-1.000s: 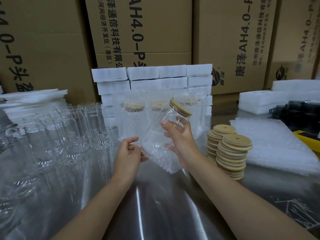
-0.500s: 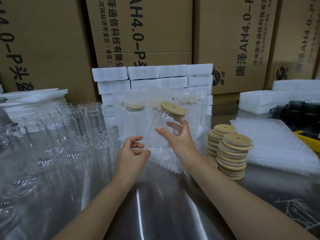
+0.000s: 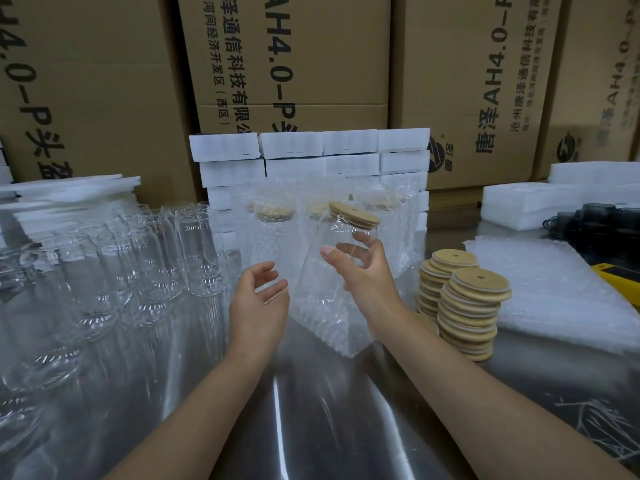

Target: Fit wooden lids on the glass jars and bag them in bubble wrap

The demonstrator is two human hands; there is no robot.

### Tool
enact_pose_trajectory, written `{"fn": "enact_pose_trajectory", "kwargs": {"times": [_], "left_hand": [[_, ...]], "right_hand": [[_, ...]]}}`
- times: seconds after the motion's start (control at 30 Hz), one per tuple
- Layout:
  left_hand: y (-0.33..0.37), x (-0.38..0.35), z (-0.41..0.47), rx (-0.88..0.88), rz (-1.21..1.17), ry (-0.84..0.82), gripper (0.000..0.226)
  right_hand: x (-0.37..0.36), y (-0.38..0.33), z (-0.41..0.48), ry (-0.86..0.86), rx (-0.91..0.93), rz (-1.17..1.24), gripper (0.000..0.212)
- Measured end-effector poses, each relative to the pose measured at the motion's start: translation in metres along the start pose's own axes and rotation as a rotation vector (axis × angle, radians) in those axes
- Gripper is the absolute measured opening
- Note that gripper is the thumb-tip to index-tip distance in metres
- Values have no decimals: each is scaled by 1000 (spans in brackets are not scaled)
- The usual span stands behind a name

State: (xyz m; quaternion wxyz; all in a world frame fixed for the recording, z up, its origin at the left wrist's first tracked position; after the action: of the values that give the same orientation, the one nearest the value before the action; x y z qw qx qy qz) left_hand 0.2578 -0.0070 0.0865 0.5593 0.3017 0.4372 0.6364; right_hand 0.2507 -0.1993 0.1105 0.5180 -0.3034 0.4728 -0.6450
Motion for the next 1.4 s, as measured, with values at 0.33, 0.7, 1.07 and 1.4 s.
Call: {"fn": "enact_pose_trajectory", "kwargs": {"times": [0.33, 0.7, 1.07, 1.4], "left_hand": [[-32, -11, -10, 298, 388, -171, 37], [-23, -16, -11, 289, 64, -100, 39], [-3, -12, -10, 78, 158, -86, 20], [1, -44, -29, -111, 532, -461, 127]], "right_hand": [[8, 3, 4, 45, -29, 10, 64], [4, 11, 3, 41, -92, 86, 53], [3, -5, -2, 15, -68, 97, 58], [4, 6, -4, 59, -115, 133, 98]]}}
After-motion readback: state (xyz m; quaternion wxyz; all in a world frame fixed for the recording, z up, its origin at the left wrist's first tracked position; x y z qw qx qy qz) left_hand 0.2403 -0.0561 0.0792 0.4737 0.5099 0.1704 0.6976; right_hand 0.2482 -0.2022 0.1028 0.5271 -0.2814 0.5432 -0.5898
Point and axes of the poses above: each hand's wrist, its own z-axis towards the middle knuckle, its own x-axis out of the back of the hand, y = z × x, the point moved 10 cm from there along z, towards the middle knuckle, and after that the axes turned 2 degrees about y, right-handed, at the moved point
